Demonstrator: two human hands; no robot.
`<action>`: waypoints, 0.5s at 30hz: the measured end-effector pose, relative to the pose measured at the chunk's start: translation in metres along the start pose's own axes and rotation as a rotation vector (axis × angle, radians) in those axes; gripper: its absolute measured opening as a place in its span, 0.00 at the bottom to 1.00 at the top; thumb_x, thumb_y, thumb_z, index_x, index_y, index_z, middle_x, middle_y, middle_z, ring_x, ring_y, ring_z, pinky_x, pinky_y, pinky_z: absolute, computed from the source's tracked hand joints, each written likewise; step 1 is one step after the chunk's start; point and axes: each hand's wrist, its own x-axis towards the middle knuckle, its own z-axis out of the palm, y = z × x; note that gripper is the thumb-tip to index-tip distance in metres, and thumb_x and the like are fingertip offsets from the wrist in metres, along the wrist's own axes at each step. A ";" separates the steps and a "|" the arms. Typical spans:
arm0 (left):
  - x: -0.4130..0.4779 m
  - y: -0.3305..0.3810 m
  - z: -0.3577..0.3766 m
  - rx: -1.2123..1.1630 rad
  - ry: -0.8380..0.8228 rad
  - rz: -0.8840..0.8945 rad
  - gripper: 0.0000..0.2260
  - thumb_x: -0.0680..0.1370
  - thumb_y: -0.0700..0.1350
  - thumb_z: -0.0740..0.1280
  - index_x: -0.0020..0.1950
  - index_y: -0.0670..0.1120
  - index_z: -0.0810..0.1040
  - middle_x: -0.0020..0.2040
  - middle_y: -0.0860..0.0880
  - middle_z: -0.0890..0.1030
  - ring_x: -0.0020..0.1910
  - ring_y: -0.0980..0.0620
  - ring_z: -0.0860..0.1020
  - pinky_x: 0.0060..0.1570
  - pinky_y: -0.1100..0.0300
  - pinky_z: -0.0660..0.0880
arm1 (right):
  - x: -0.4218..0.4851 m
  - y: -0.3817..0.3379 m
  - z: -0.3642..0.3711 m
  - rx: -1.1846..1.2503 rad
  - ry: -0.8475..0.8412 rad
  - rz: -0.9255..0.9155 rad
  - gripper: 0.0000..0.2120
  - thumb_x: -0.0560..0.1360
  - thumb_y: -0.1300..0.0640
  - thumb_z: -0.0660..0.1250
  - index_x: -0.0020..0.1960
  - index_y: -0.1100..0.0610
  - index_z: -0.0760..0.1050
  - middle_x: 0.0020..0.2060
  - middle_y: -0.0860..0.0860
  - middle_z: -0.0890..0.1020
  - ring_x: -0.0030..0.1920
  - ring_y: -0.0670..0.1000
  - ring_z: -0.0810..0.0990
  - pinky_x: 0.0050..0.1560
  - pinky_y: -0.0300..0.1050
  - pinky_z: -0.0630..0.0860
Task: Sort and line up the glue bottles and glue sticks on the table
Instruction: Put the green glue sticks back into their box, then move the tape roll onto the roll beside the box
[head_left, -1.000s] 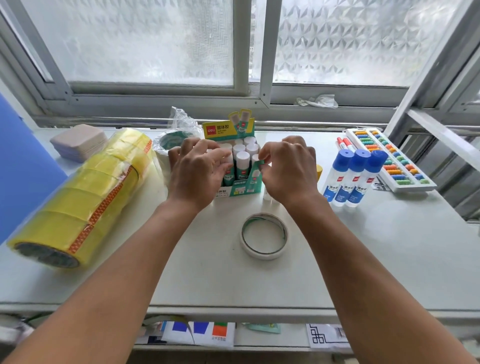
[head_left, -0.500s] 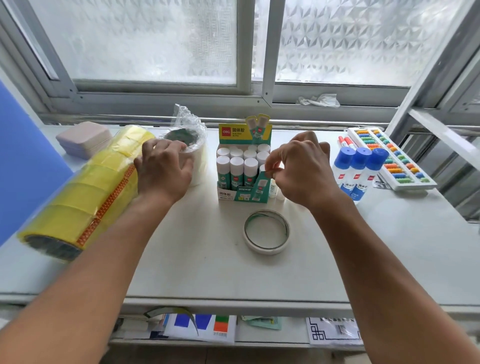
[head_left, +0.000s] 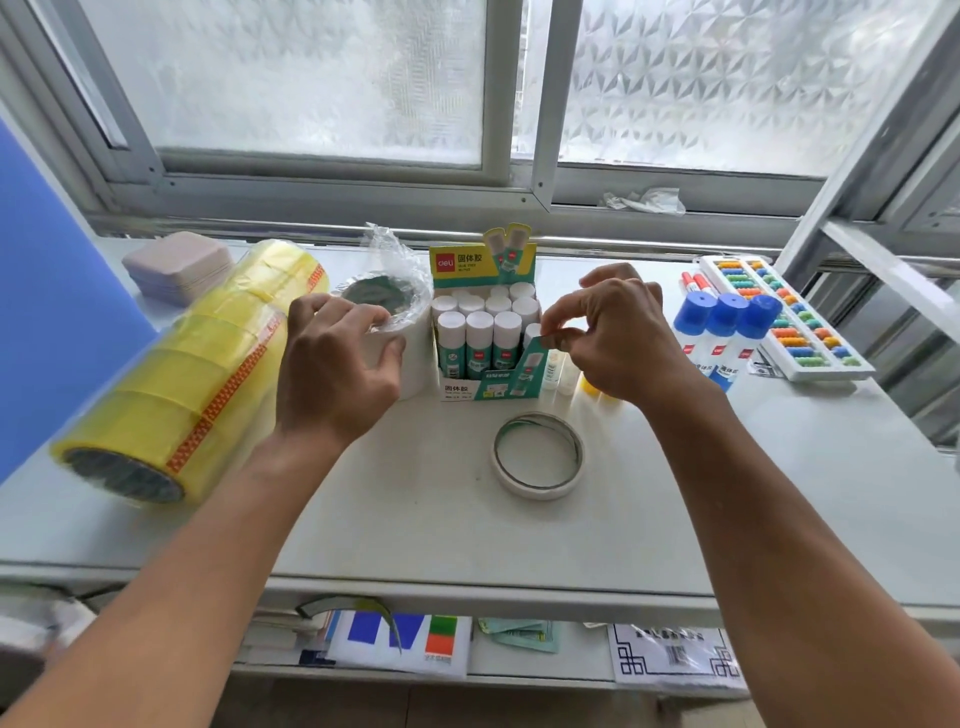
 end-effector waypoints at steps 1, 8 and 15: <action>0.000 0.000 0.000 0.003 0.005 -0.002 0.12 0.72 0.46 0.73 0.53 0.43 0.82 0.49 0.44 0.82 0.56 0.41 0.72 0.55 0.53 0.70 | 0.001 0.000 0.000 -0.002 -0.008 0.007 0.07 0.70 0.57 0.75 0.47 0.48 0.85 0.40 0.42 0.77 0.58 0.51 0.69 0.53 0.46 0.58; -0.004 0.002 0.001 -0.030 0.014 -0.011 0.16 0.72 0.47 0.72 0.58 0.44 0.80 0.56 0.43 0.78 0.60 0.42 0.72 0.60 0.55 0.68 | -0.019 -0.034 -0.030 0.027 -0.195 -0.021 0.15 0.66 0.49 0.78 0.51 0.51 0.82 0.41 0.45 0.81 0.41 0.44 0.75 0.42 0.38 0.69; -0.006 -0.002 -0.001 -0.306 0.147 -0.243 0.18 0.76 0.46 0.63 0.64 0.42 0.74 0.62 0.42 0.74 0.64 0.45 0.71 0.66 0.61 0.62 | -0.054 -0.058 0.019 -0.280 -0.761 0.058 0.15 0.64 0.52 0.76 0.32 0.56 0.71 0.31 0.50 0.75 0.33 0.51 0.76 0.29 0.42 0.72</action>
